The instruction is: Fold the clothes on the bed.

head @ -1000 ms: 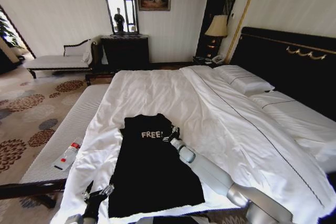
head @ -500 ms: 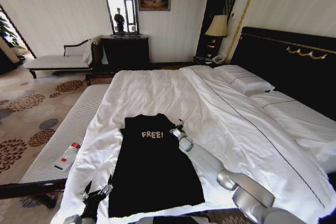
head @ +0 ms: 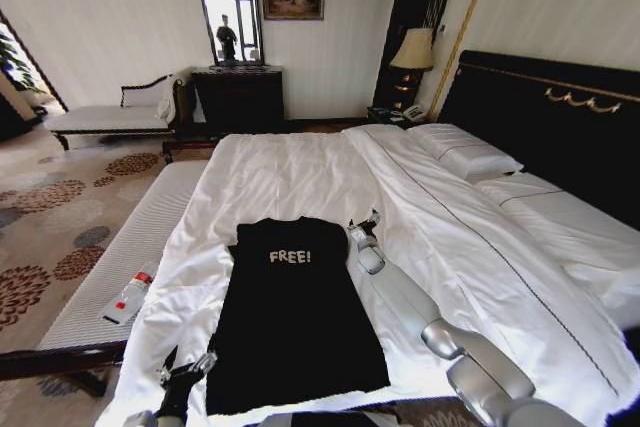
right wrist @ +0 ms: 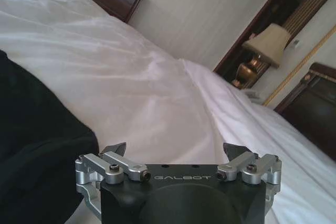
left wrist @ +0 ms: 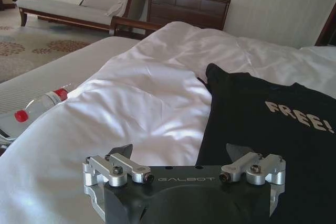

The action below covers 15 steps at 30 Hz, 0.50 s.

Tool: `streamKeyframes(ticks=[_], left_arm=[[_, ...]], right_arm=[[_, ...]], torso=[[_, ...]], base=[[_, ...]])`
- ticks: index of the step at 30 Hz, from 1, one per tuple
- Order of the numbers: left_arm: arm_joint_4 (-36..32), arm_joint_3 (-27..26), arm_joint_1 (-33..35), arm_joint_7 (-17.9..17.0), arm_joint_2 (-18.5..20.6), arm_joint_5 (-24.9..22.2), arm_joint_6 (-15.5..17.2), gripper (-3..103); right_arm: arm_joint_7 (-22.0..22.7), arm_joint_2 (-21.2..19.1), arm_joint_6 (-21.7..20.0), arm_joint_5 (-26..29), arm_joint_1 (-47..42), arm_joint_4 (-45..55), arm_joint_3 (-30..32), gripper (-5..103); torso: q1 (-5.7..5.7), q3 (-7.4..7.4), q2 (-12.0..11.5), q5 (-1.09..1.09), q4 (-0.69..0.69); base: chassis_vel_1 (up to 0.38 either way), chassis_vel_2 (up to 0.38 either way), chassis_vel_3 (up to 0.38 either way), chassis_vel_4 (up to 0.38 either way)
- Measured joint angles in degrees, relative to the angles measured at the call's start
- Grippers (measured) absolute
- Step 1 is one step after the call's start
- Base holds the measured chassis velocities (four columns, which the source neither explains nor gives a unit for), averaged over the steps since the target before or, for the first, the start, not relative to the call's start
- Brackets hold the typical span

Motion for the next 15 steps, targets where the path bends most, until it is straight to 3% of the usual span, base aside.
streamKeyframes(ticks=[2,5,10,13,14,15], left_arm=[[0.0,-0.2,0.1,0.0,0.0,0.0,-0.1,100],[0.0,-0.7,0.4,0.1,0.2,-0.2,-0.2,100],[0.0,-0.3,0.4,0.2,0.2,-0.1,-0.2,100],[-0.3,0.3,0.3,0.1,0.1,0.4,-0.1,100],[-0.4,0.5,0.3,0.1,0.0,0.6,-0.1,100],[-0.4,0.5,0.3,0.1,0.0,0.6,-0.1,100]], right_arm=[[-0.1,-0.4,-0.8,1.8,-0.6,1.0,0.2,100],[-0.3,-2.6,-6.0,15.0,-4.8,7.9,2.6,100],[-0.7,-3.5,-7.8,21.0,-7.7,10.9,5.6,101],[-1.4,-4.2,-9.2,28.1,-10.2,14.5,8.9,88],[-1.5,-4.1,-10.0,32.4,-11.1,16.3,10.7,87],[-1.5,-4.1,-10.0,32.4,-11.1,16.3,10.7,87]], torso=[[0.00,0.00,0.0,0.00,0.00],[0.00,0.00,0.0,-0.01,-0.05],[0.00,-0.01,0.0,-0.01,-0.02],[0.00,-0.01,0.0,-0.02,-0.04],[0.00,-0.01,0.0,-0.02,-0.03],[0.00,-0.01,0.0,-0.02,-0.03]], base=[[0.000,0.000,0.000,0.000],[0.000,0.000,0.000,0.000],[0.000,0.000,0.000,0.000],[0.000,0.000,0.000,0.000],[0.000,0.000,0.000,0.000],[0.000,0.000,0.000,0.000]])
